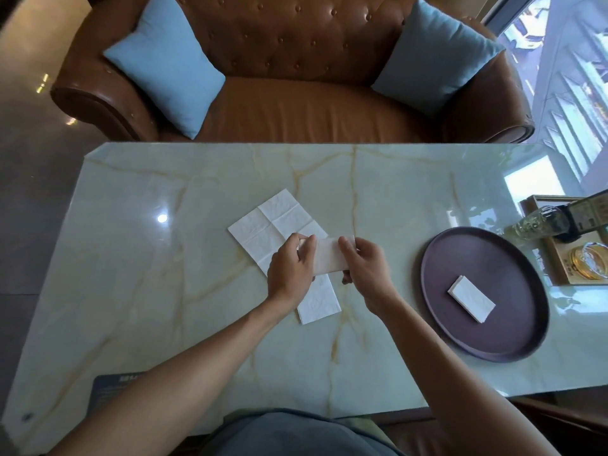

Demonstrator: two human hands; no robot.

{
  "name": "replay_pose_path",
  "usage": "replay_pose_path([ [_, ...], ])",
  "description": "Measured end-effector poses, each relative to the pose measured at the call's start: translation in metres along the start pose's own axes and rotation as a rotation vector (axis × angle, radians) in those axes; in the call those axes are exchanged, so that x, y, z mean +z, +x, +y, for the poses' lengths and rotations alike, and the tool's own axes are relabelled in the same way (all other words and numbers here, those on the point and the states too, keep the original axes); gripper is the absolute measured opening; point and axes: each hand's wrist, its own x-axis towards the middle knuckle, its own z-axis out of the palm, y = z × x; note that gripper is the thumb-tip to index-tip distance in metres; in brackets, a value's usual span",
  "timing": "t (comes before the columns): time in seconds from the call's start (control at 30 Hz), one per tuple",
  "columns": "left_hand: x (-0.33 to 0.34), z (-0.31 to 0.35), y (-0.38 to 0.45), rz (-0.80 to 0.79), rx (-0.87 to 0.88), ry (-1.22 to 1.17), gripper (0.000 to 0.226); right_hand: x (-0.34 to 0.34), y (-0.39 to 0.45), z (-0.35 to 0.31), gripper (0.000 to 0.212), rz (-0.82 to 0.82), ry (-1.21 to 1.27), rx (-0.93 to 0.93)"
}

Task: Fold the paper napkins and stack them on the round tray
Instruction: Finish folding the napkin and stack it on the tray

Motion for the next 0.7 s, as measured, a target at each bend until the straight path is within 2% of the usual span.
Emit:
replay_pose_path([
  [0.17, 0.004, -0.007, 0.003, -0.014, -0.005, 0.003, 0.039, -0.003, -0.009, 0.014, 0.034, 0.153, -0.031, -0.001],
  [0.27, 0.005, -0.008, 0.006, -0.047, 0.002, 0.026, 0.036, -0.031, -0.007, 0.031, 0.029, 0.340, -0.005, 0.083],
  [0.33, 0.009, -0.006, 0.008, -0.127, 0.039, 0.038, 0.033, -0.058, -0.009, 0.048, 0.029, 0.399, 0.022, 0.137],
  [0.4, 0.019, 0.002, 0.009, -0.243, 0.080, 0.022, 0.031, -0.082, -0.014, 0.062, 0.032, 0.348, 0.047, 0.170],
  [0.53, 0.061, 0.021, 0.006, -0.433, 0.116, 0.014, 0.031, -0.110, -0.022, 0.077, 0.040, 0.101, 0.219, 0.263],
  [0.63, 0.104, 0.036, 0.003, -0.493, 0.121, 0.011, 0.034, -0.134, -0.025, 0.090, 0.052, -0.156, 0.470, 0.379],
  [0.7, 0.134, 0.045, 0.002, -0.492, 0.131, 0.029, 0.034, -0.155, -0.026, 0.100, 0.046, -0.221, 0.611, 0.392],
])
